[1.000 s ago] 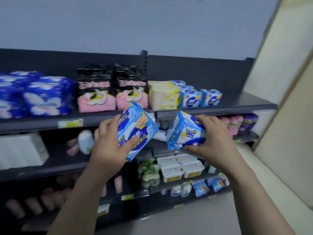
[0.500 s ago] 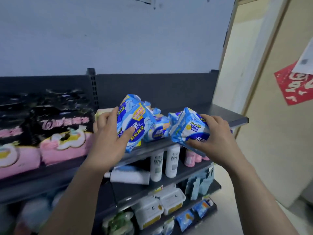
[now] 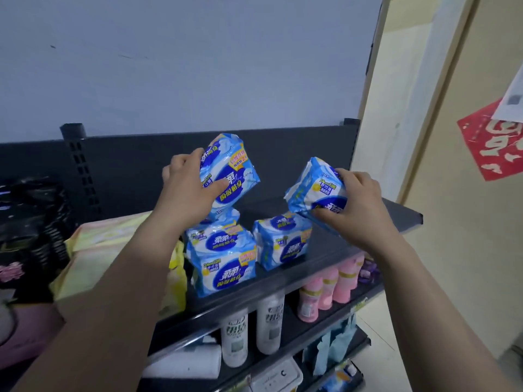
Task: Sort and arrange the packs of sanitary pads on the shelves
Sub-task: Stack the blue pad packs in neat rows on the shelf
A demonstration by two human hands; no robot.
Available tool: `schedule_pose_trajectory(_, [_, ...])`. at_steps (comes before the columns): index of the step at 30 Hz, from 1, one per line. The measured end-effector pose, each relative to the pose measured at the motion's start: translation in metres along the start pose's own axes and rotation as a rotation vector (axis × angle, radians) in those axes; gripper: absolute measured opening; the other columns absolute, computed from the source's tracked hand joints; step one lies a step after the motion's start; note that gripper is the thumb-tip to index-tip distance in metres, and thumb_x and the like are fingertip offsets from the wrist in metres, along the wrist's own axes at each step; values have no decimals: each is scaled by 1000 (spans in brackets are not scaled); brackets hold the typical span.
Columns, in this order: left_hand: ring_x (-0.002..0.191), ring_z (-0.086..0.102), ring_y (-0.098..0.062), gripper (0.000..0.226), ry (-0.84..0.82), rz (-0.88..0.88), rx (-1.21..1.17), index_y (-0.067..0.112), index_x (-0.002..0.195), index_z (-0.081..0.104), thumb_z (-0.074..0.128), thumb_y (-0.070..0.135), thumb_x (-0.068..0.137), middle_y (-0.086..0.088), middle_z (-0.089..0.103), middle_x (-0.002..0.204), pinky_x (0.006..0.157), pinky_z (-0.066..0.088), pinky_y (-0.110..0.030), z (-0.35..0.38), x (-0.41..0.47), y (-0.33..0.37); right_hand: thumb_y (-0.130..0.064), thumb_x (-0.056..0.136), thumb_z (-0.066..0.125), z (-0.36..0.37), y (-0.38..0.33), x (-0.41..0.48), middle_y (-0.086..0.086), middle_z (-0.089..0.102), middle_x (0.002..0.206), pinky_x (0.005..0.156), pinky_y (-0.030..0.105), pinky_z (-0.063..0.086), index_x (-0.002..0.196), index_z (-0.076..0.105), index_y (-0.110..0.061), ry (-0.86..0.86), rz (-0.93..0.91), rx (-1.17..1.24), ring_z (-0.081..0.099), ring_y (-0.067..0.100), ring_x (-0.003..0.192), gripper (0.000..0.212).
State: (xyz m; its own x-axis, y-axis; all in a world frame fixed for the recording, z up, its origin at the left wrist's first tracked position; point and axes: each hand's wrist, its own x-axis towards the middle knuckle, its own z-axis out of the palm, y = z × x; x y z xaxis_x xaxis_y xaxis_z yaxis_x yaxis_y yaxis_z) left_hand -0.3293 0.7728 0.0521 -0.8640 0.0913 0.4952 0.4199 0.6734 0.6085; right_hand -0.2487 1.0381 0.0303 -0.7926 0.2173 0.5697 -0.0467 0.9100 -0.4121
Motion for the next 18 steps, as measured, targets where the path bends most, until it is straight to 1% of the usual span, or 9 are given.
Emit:
schedule_pose_trajectory(2, [134,27,-30,64,-3,-37,9,19,143,37,67,35,88,-11,35,140,105,28,-35,15,21,-2,-41,75,74,14,13,26,3,42,129,101,36,35,142,38,-22,-22,-18,18,33,21,123,78])
schedule_pose_trajectory(6, [133,35,-27,81,7,-113,18,19,147,36,77,37,80,-8,41,141,107,31,-38,45,62,-9,-41,73,77,47,38,74,1,42,130,101,34,36,142,39,-22,-91,-84,72,34,20,123,82])
schedule_pose_trajectory(8, [132,38,-26,80,-3,-146,23,21,145,40,80,35,77,-6,44,139,107,34,-37,60,82,-11,-41,70,78,61,48,97,-1,43,129,102,35,37,141,40,-23,-152,-119,99,34,19,123,82])
schedule_pose_trajectory(9, [132,37,-25,78,-16,-155,21,24,143,42,80,34,76,-4,47,135,107,34,-36,67,90,-12,-41,69,79,68,52,105,-1,43,128,102,35,38,140,42,-23,-182,-132,102,34,19,123,82])
schedule_pose_trajectory(11, [132,34,-23,73,-43,-185,18,27,140,46,81,32,76,5,48,118,109,34,-35,84,106,-12,-42,67,80,82,63,124,-2,45,127,102,36,38,138,44,-24,-233,-163,98,36,19,122,82])
schedule_pose_trajectory(12, [131,34,-23,72,-65,-207,23,28,140,47,82,30,76,9,44,110,109,34,-35,92,113,-14,-42,67,80,88,68,132,-2,45,127,102,36,39,138,44,-24,-252,-178,99,36,19,121,82])
schedule_pose_trajectory(13, [131,34,-22,72,-94,-234,27,30,139,48,82,29,76,9,41,109,108,35,-34,102,120,-17,-41,67,80,93,75,140,-2,46,127,102,36,39,138,44,-24,-273,-189,103,36,19,121,82])
schedule_pose_trajectory(16, [122,42,-18,71,-167,-295,71,37,131,53,86,30,68,-3,47,130,98,42,-31,125,138,-31,-41,67,80,107,92,158,-3,46,127,100,33,38,138,44,-24,-319,-221,114,37,18,120,80])
schedule_pose_trajectory(18, [117,49,-19,71,-202,-317,126,37,126,56,88,29,63,-2,53,130,97,46,-34,138,146,-40,-40,67,80,114,102,166,-4,46,126,99,32,39,137,45,-25,-342,-231,132,37,17,120,80])
